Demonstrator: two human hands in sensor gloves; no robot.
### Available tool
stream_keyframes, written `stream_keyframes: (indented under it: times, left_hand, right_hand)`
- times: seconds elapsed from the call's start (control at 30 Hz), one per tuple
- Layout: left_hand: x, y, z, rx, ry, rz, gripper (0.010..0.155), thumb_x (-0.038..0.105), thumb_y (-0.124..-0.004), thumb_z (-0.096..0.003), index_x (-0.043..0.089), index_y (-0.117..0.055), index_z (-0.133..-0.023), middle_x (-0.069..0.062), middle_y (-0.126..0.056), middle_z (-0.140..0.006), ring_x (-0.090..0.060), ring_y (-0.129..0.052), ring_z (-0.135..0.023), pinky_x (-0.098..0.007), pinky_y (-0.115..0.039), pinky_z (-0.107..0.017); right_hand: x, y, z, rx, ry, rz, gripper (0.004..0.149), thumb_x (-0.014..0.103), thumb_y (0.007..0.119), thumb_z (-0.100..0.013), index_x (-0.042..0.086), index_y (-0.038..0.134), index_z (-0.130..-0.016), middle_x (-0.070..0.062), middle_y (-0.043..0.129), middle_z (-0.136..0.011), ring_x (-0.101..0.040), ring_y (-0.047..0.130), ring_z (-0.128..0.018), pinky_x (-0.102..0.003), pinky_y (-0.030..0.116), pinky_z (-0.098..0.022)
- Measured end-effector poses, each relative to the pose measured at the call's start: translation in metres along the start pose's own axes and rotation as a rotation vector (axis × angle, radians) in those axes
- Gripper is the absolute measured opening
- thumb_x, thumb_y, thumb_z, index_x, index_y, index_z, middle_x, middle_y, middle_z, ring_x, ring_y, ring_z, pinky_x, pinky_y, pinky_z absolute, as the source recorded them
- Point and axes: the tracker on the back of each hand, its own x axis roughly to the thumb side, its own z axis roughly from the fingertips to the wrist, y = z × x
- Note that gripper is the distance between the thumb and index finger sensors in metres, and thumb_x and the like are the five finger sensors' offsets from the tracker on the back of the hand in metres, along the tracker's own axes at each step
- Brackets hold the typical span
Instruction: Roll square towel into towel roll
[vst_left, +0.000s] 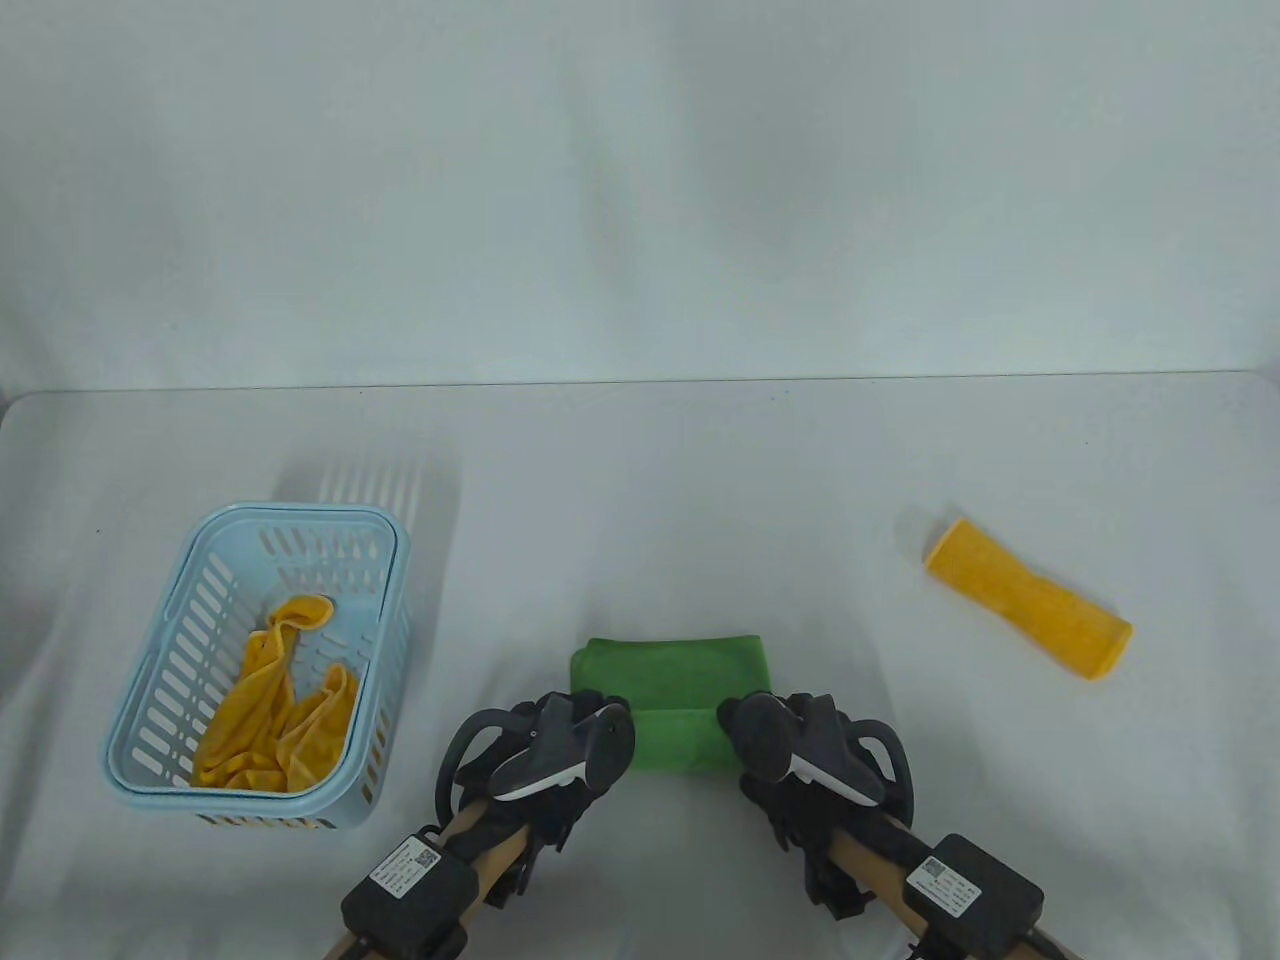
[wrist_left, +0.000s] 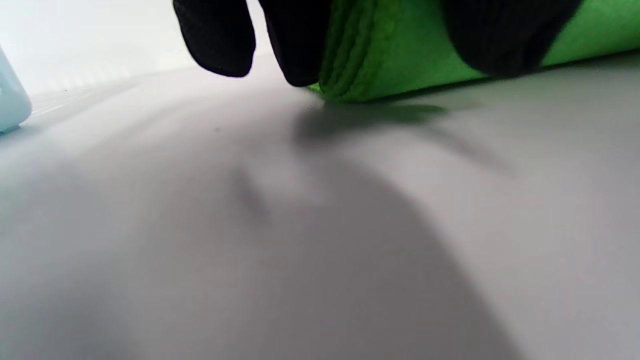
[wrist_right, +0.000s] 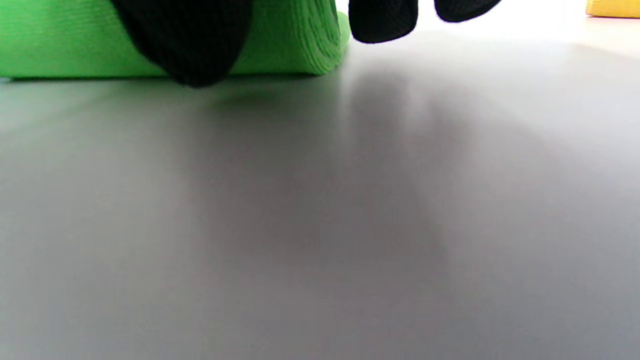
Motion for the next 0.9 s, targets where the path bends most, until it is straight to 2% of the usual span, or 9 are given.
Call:
stream_keyframes:
  times: [0.13, 0.3, 0.5, 0.67, 0.77, 0.9]
  left_hand:
    - [-0.007, 0.008, 0.001, 0.009, 0.003, 0.072, 0.073, 0.048, -0.073, -0.0392, 0.038, -0.046, -0.106, 0.008, -0.059, -0.111, -0.02, -0.074, -0.101, -0.05, -0.063, -0.076]
    - [-0.026, 0.012, 0.001, -0.023, 0.039, 0.341, 0.071, 0.05, -0.075, -0.0371, 0.035, -0.056, -0.104, 0.008, -0.077, -0.104, -0.022, -0.087, -0.092, -0.05, -0.068, -0.074]
    - [-0.034, 0.012, 0.001, -0.04, 0.086, 0.454, 0.071, 0.054, -0.076, -0.0357, 0.031, -0.064, -0.101, 0.008, -0.09, -0.091, -0.02, -0.096, -0.079, -0.049, -0.073, -0.068]
    - [-0.035, 0.011, 0.002, -0.073, 0.113, 0.454, 0.071, 0.057, -0.076, -0.0341, 0.027, -0.072, -0.098, 0.008, -0.1, -0.076, -0.019, -0.103, -0.065, -0.049, -0.077, -0.063]
    - [-0.036, 0.01, 0.002, -0.036, 0.149, 0.388, 0.072, 0.06, -0.074, -0.0337, 0.028, -0.07, -0.098, 0.008, -0.097, -0.075, -0.02, -0.1, -0.065, -0.05, -0.075, -0.065]
    - [-0.042, 0.009, 0.0, -0.003, 0.198, 0.36, 0.073, 0.06, -0.072, -0.0347, 0.03, -0.066, -0.1, 0.009, -0.093, -0.081, -0.02, -0.097, -0.071, -0.05, -0.073, -0.066]
  right_hand:
    - [-0.01, -0.009, -0.002, -0.021, 0.026, -0.153, 0.064, 0.045, 0.075, -0.036, 0.04, 0.051, -0.096, 0.008, 0.065, -0.102, -0.029, 0.068, -0.095, -0.055, 0.06, -0.068]
    - [-0.028, -0.014, -0.005, 0.0, 0.095, -0.365, 0.067, 0.048, 0.077, -0.034, 0.033, 0.055, -0.095, 0.004, 0.078, -0.094, -0.028, 0.078, -0.088, -0.054, 0.065, -0.064]
    - [-0.036, -0.017, -0.006, 0.011, 0.141, -0.429, 0.068, 0.052, 0.078, -0.032, 0.029, 0.06, -0.094, 0.003, 0.091, -0.079, -0.026, 0.089, -0.075, -0.053, 0.07, -0.06]
    - [-0.037, -0.013, -0.006, 0.057, 0.177, -0.427, 0.067, 0.054, 0.077, -0.032, 0.028, 0.064, -0.092, 0.003, 0.095, -0.065, -0.025, 0.091, -0.062, -0.052, 0.071, -0.058]
    - [-0.038, -0.012, -0.006, 0.029, 0.203, -0.403, 0.069, 0.056, 0.076, -0.031, 0.03, 0.062, -0.093, 0.003, 0.092, -0.068, -0.026, 0.088, -0.065, -0.053, 0.068, -0.06]
    - [-0.044, -0.013, -0.008, 0.011, 0.226, -0.417, 0.067, 0.054, 0.075, -0.033, 0.032, 0.06, -0.094, 0.003, 0.087, -0.078, -0.027, 0.084, -0.07, -0.054, 0.065, -0.062]
